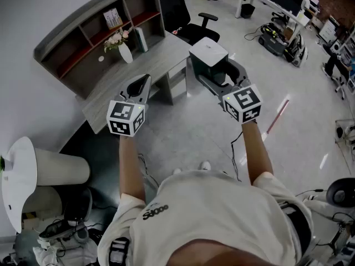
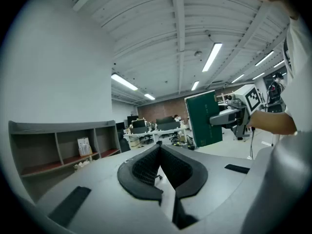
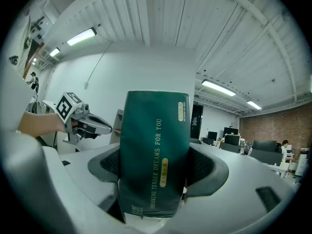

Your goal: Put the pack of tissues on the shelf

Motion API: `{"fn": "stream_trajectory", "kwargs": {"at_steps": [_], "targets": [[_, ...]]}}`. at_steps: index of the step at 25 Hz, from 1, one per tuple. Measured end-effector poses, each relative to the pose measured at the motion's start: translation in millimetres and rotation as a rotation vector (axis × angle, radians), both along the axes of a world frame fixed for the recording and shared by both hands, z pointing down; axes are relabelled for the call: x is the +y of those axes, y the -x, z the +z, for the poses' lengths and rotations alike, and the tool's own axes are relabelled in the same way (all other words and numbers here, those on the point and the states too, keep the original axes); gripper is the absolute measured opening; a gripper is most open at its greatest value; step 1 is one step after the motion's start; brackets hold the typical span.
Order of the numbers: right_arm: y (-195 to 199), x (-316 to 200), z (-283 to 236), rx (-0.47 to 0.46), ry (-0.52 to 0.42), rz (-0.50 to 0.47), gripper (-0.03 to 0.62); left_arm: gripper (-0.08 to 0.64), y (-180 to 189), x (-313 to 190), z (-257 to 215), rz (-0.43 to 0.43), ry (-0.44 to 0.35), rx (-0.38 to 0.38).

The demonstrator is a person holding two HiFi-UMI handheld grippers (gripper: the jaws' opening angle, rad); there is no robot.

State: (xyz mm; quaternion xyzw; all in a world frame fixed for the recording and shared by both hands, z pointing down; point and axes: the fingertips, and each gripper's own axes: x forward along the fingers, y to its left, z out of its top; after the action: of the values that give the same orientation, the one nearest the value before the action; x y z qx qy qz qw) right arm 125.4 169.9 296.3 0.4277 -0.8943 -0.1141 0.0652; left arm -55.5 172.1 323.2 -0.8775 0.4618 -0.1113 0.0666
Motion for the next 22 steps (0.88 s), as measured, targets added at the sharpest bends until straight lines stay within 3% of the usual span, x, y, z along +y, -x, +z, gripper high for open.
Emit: {"fn": "stream_trajectory", "kwargs": {"at_steps": [6, 22], "targets": [[-21, -23, -1, -0.002, -0.006, 0.004, 0.353, 0.018, -22, -18, -4, 0.003, -0.004, -0.009], [-103, -87, 17, -0.093, 0.043, -0.072, 0.353, 0.018, -91, -58, 19, -0.099, 0.036, -0.031]]}}
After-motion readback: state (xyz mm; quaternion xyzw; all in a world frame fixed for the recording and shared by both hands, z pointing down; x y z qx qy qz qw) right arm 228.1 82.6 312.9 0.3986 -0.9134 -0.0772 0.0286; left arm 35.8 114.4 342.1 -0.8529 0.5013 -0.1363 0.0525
